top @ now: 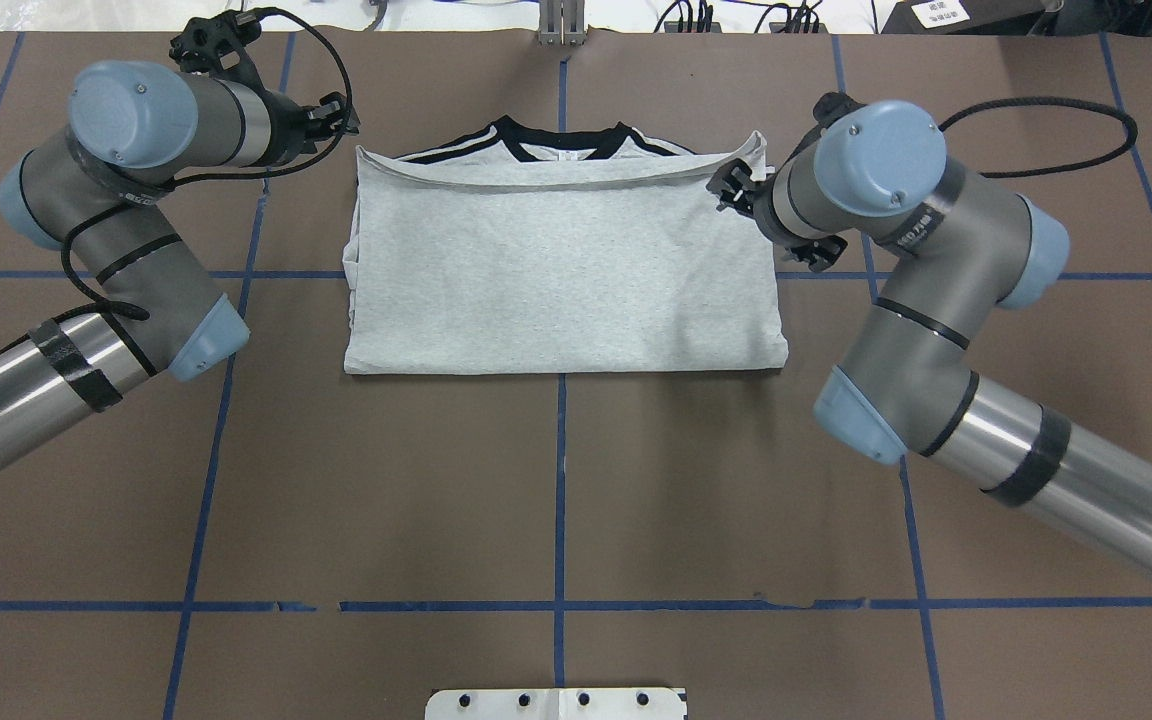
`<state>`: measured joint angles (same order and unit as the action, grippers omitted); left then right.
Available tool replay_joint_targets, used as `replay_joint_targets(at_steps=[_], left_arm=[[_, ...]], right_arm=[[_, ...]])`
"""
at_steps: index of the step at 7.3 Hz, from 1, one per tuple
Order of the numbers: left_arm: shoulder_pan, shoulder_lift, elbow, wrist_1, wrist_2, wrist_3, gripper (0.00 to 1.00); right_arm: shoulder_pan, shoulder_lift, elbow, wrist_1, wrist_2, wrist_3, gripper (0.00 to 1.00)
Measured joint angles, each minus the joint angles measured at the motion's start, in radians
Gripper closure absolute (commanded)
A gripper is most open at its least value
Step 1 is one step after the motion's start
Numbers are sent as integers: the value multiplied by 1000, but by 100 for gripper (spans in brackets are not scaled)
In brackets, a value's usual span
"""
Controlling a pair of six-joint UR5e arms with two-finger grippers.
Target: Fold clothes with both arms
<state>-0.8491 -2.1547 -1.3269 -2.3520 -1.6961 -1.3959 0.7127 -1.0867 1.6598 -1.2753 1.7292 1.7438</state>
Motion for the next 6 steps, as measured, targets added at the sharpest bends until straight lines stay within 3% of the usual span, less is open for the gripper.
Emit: replay_joint_targets(at_steps=[2,5,6], left_arm=[[0,3,-1,0,-4,-2,37],[1,3,-2,-1,-6,1,37],[1,4,-1,-7,-7,-1,37]], right_arm=[[-48,-119,97,50,4,66,0],[-102,-174,61,121,0,113,2],[-110,-172,39,125,0,115,24]])
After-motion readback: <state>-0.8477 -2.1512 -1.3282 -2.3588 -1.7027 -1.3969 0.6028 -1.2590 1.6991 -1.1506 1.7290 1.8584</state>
